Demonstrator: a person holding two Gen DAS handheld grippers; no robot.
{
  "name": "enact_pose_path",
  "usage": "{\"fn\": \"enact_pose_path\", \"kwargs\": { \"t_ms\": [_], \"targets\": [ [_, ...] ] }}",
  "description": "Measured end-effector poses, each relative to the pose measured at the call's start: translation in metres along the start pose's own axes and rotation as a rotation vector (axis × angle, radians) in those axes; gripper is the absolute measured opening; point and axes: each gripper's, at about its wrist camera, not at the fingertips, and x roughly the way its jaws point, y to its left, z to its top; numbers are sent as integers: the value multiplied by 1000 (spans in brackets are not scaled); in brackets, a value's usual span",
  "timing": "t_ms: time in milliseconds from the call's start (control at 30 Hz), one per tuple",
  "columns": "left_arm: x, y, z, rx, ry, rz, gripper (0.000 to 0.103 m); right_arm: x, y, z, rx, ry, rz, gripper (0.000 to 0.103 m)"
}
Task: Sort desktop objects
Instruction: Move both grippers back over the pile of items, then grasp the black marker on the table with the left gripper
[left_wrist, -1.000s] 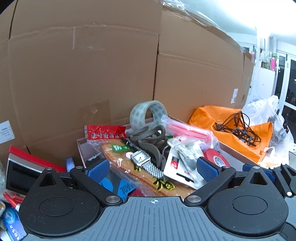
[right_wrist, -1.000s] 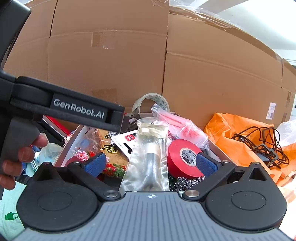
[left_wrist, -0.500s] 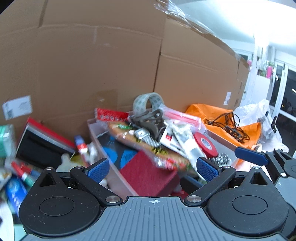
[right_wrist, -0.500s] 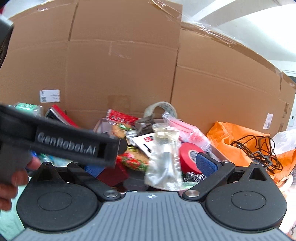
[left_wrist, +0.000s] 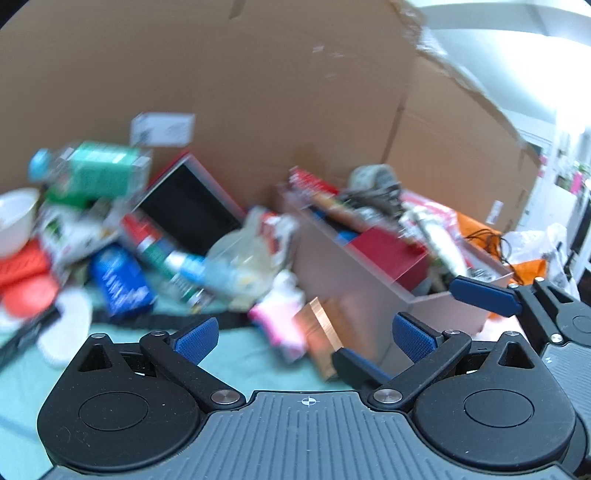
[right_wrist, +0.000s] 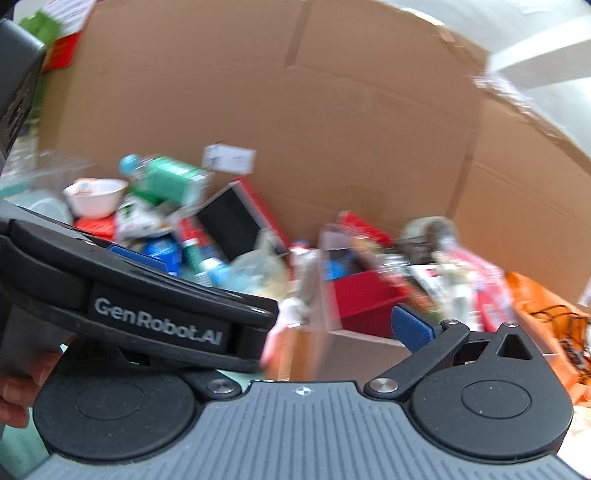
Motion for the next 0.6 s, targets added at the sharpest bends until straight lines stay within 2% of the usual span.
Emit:
{"fn": "enact_pose_path", "kwargs": {
  "t_ms": [100,233,433,533,600],
  "targets": [
    [-8,23,-14,-59,18,29,103,8,22,-3,3,24,67,103],
    [-23,54,-26,-57,13,91,103,19,51,-4,-7,48,150,103],
    [-39,108,-21,30,4,218,103,37,83,1,-13,78,201,103],
    [-38,139,-12,28,2,287,103,42,93,3,-14,86,216,102],
    [-31,159,-9,9,24,302,103,46,98,3,-13,96,222,102]
  ]
}}
